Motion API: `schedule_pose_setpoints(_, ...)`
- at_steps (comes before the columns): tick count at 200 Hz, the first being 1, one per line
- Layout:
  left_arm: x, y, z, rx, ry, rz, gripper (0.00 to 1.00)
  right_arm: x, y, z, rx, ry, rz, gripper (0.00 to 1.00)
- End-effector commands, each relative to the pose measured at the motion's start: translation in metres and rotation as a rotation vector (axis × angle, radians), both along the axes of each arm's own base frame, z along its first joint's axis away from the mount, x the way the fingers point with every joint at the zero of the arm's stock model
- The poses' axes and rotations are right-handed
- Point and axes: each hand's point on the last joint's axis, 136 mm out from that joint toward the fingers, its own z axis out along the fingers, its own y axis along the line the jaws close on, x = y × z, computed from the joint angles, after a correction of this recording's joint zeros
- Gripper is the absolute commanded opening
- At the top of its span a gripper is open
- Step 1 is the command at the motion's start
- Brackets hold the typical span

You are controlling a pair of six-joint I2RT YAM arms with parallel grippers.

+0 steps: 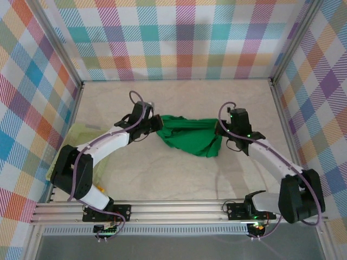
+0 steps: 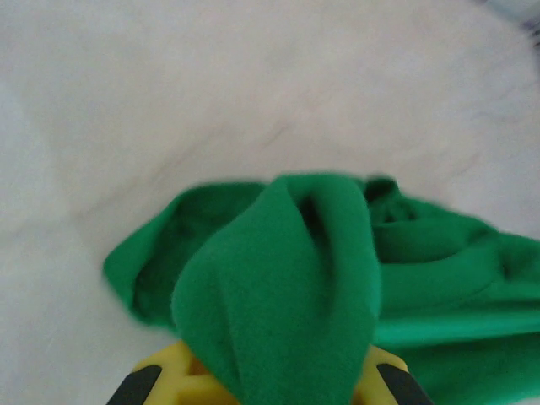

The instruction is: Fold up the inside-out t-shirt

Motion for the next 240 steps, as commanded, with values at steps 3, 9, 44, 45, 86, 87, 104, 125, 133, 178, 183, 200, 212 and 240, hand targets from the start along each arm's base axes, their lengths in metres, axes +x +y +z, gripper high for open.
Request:
schedule_pose_setpoints(3,0.006,-0.002,0.093,-0.172,-0.234,0.014,0.00,0.000,-0.032,-0.006,0.150,0.081,-0.194,0.00)
schedule_pose_setpoints(9,0.004,-0.003,0.097,-0.185,-0.249,0.005,0.00,0.001,-0.029,-0.008,0.158,0.085,-0.178,0.00)
schedule_pose_setpoints(44,-0.009,0.000,0.065,-0.178,-0.177,-0.001,0.00,-0.006,-0.020,-0.021,0.164,0.133,-0.120,0.00)
schedule_pose_setpoints(45,-0.010,0.000,0.063,-0.177,-0.174,-0.003,0.00,-0.007,-0.020,-0.022,0.161,0.135,-0.121,0.00)
schedule_pose_setpoints(86,-0.045,-0.035,0.019,-0.140,-0.082,-0.193,0.00,-0.022,-0.019,-0.002,-0.026,0.080,-0.041,0.72)
schedule_pose_setpoints(87,-0.046,-0.036,0.019,-0.138,-0.083,-0.197,0.00,-0.022,-0.017,0.000,-0.029,0.074,-0.034,0.73)
schedule_pose_setpoints(104,-0.059,-0.051,0.014,-0.121,-0.081,-0.260,0.00,-0.025,0.019,0.026,-0.070,-0.029,0.141,0.84)
schedule_pose_setpoints(125,-0.064,-0.058,0.014,-0.142,-0.089,-0.288,0.00,-0.031,0.077,0.040,-0.005,-0.092,0.378,0.86)
schedule_pose_setpoints(133,-0.064,-0.059,0.017,-0.148,-0.098,-0.289,0.00,-0.034,0.098,0.040,0.018,-0.104,0.454,0.86)
schedule_pose_setpoints(178,-0.068,-0.049,0.019,-0.144,-0.134,-0.259,0.01,-0.022,0.147,0.011,0.011,-0.079,0.567,0.86)
schedule_pose_setpoints(183,-0.069,-0.047,0.017,-0.138,-0.131,-0.253,0.02,-0.016,0.144,0.006,-0.003,-0.061,0.538,0.86)
schedule_pose_setpoints(200,-0.074,-0.043,0.009,-0.124,-0.118,-0.256,0.05,0.000,0.135,-0.009,-0.059,-0.004,0.435,0.85)
schedule_pose_setpoints(212,-0.076,-0.039,0.000,-0.107,-0.097,-0.251,0.05,0.007,0.136,-0.012,-0.058,0.012,0.406,0.82)
schedule_pose_setpoints(240,-0.082,-0.032,-0.022,-0.067,-0.050,-0.241,0.07,0.019,0.124,-0.035,-0.113,0.105,0.288,0.77)
